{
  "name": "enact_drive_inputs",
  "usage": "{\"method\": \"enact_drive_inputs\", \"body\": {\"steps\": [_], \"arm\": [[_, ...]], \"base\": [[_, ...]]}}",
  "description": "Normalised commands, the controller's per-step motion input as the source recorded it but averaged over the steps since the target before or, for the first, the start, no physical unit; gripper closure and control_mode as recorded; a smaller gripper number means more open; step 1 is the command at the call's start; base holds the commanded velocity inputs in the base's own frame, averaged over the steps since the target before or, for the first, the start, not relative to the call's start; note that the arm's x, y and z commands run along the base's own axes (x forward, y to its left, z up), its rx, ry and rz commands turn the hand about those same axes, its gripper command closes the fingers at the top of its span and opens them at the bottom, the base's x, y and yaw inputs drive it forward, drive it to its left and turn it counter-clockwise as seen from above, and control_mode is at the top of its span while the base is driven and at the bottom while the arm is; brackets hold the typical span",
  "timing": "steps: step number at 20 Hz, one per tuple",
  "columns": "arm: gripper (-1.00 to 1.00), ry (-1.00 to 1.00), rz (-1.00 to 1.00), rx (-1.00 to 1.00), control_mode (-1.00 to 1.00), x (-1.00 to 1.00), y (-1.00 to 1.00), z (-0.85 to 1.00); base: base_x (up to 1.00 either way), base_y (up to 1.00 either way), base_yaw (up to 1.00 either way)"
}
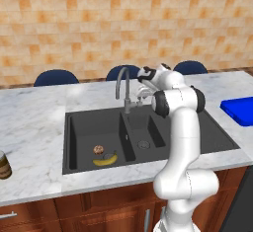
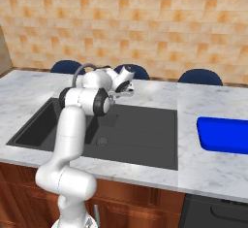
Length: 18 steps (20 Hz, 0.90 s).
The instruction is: Pick up all produce items and place them in the sink. Turn on the sink faucet to wash them. Then turn the sink off and put them in the tray.
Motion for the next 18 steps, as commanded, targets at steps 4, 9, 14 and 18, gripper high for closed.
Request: {"method": "enact_drive_inputs", "body": {"steps": [4, 9, 14, 18], "arm": [[1.00, 0.00, 0.00, 0.01, -1.00, 0.00, -0.55, -0.25], [1.00, 0.00, 0.00, 0.00, -1.00, 0.00, -0.47, -0.33], [1.00, 0.00, 0.00, 0.00, -1.00, 0.01, -0.41, -0.40], [1.00, 0.00, 0.00, 0.00, -1.00, 0.03, -0.39, -0.43]], "base": [[0.00, 0.00, 0.00], [0.00, 0.00, 0.00], [0.00, 0.00, 0.00], [0.00, 0.00, 0.00]]}}
